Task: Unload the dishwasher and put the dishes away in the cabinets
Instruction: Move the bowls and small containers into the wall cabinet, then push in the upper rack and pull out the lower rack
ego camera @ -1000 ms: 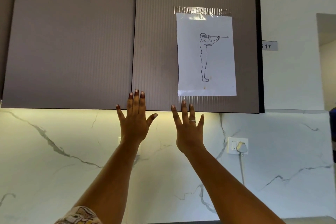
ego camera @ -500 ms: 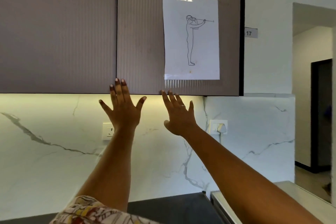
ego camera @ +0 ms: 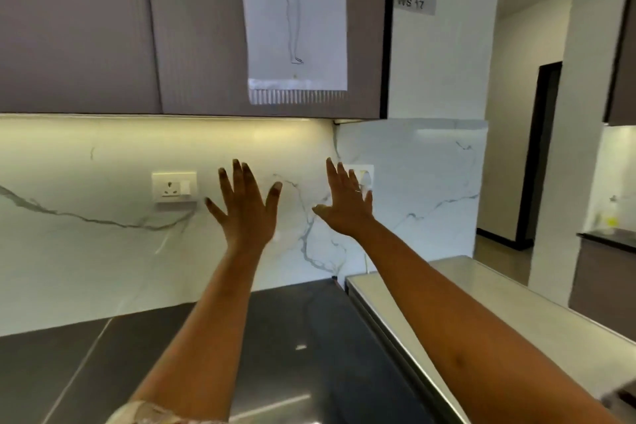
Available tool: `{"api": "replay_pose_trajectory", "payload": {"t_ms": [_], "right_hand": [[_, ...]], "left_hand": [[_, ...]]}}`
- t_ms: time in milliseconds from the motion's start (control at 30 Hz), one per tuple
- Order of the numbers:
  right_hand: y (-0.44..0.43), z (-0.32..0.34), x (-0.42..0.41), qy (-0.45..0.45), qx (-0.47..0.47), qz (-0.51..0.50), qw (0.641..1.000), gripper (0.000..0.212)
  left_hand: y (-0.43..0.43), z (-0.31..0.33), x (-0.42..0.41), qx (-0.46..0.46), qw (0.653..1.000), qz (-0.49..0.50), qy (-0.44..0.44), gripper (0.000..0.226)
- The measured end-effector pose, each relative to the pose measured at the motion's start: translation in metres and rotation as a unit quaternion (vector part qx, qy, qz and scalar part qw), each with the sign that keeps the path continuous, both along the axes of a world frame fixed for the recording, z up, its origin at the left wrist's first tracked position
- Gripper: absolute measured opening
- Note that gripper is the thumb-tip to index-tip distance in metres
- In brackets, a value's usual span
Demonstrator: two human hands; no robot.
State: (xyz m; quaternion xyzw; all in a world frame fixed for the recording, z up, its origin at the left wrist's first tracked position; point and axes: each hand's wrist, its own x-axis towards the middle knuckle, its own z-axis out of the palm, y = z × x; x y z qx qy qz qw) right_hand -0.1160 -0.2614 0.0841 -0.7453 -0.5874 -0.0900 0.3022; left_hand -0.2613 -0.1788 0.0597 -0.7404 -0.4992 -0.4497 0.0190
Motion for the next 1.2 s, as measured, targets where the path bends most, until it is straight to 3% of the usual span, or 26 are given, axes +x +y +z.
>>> {"api": "replay_pose_trajectory", "payload": {"t_ms": [267, 500, 667, 833, 967, 1200], "right_hand": [[-0.183, -0.144, 0.097, 0.176, -0.095, -0.104, 0.974, 0.086], [-0.377, -0.274, 0.179, 0.319, -0.158, -0.263, 0.897, 0.088], [-0.481, -0.338, 0.214, 0.42, -0.159, -0.359, 0.818, 0.079], [-0.522, -0.392, 0.236, 0.53, -0.119, -0.395, 0.741, 0.076], [-0.522, -0.438, 0.267, 0.576, -0.094, -0.418, 0.696, 0.065], [-0.512, -0.508, 0.311, 0.644, -0.078, -0.458, 0.608, 0.066]], "left_hand": [[-0.183, -0.136, 0.118, -0.214, 0.954, -0.205, 0.047, 0.06], [-0.344, -0.248, 0.203, -0.305, 0.86, -0.374, 0.164, 0.063], [-0.403, -0.302, 0.24, -0.352, 0.793, -0.423, 0.261, 0.068], [-0.429, -0.359, 0.275, -0.392, 0.733, -0.438, 0.342, 0.092], [-0.429, -0.407, 0.309, -0.393, 0.705, -0.437, 0.398, 0.078], [-0.421, -0.474, 0.36, -0.408, 0.676, -0.415, 0.452, 0.082]]}}
